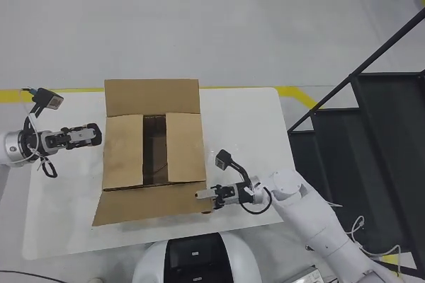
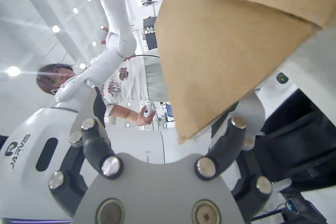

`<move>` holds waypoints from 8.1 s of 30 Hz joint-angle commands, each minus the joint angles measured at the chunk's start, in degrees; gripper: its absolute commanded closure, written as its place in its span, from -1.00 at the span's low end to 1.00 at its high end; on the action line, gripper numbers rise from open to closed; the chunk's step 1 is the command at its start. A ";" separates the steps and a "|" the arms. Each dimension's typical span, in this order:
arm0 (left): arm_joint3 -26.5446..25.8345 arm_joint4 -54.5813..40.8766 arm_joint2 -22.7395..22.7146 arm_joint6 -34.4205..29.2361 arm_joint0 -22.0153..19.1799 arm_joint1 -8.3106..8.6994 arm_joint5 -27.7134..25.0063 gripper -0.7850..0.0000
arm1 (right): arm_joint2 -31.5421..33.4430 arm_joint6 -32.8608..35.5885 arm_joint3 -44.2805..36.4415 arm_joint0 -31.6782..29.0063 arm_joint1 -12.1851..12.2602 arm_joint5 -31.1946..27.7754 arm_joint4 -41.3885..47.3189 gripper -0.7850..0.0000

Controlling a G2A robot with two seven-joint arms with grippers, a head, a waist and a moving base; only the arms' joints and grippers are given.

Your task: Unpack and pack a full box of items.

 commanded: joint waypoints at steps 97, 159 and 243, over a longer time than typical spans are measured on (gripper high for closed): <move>-0.79 11.45 14.97 -5.92 -7.22 -0.37 5.94 -1.00 | -7.25 -16.14 39.11 35.01 -13.24 -31.60 -8.85 -1.00; 1.15 10.18 1.90 6.04 5.04 1.23 0.84 -1.00 | -2.37 -21.04 9.70 12.97 -8.35 -8.10 -16.39 -1.00; 4.02 11.65 4.81 6.01 1.58 -0.51 0.45 -1.00 | -4.23 -28.07 27.35 19.10 -4.29 -3.35 -93.76 -0.22</move>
